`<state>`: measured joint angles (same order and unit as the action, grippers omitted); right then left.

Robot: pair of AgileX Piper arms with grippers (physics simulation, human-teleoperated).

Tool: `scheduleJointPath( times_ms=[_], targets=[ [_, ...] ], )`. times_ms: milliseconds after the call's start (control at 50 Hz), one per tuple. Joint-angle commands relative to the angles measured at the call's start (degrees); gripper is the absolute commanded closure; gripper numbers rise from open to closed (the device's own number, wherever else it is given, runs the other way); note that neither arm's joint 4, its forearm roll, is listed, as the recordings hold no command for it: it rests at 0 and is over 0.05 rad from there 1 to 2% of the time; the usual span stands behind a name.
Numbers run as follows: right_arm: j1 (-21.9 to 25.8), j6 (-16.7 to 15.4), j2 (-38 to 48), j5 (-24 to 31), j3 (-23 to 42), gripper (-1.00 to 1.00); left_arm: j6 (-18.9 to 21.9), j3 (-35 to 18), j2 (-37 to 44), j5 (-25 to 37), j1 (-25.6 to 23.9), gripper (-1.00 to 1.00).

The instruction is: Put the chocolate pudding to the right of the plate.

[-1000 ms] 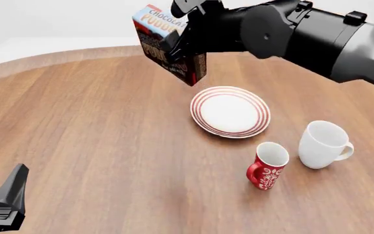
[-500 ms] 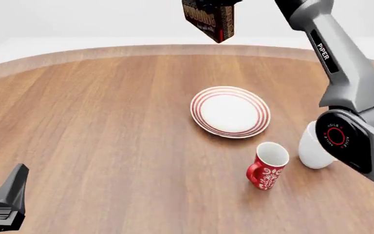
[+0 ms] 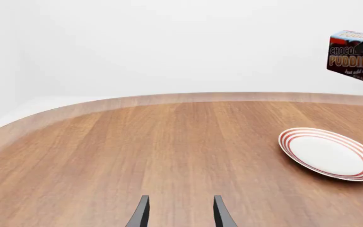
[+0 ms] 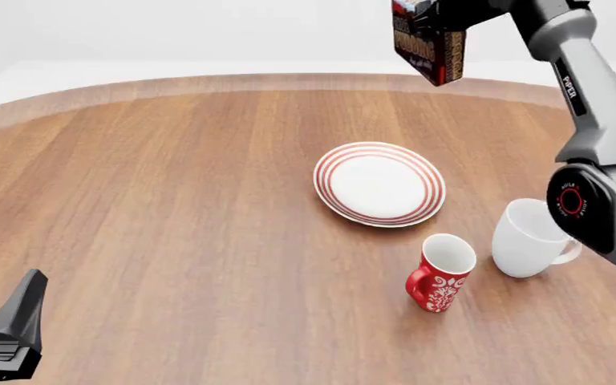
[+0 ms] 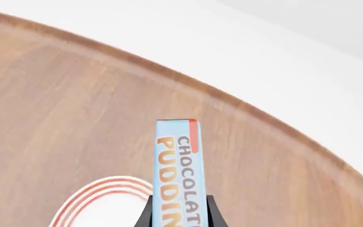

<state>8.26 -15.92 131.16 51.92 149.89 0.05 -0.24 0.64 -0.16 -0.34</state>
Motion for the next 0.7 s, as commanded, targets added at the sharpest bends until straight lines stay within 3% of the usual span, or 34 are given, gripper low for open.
scheduleJointPath(
  times_ms=[20,700],
  targets=[
    [-5.41,1.44,-8.17,-10.61,-20.88,1.0,0.0,0.0,0.01,0.0,-0.01,-1.0],
    [-11.79,0.44,-10.23,-26.71,-46.78,1.0,0.02,0.0,0.02,-0.01,-0.02,-1.0]
  ],
)
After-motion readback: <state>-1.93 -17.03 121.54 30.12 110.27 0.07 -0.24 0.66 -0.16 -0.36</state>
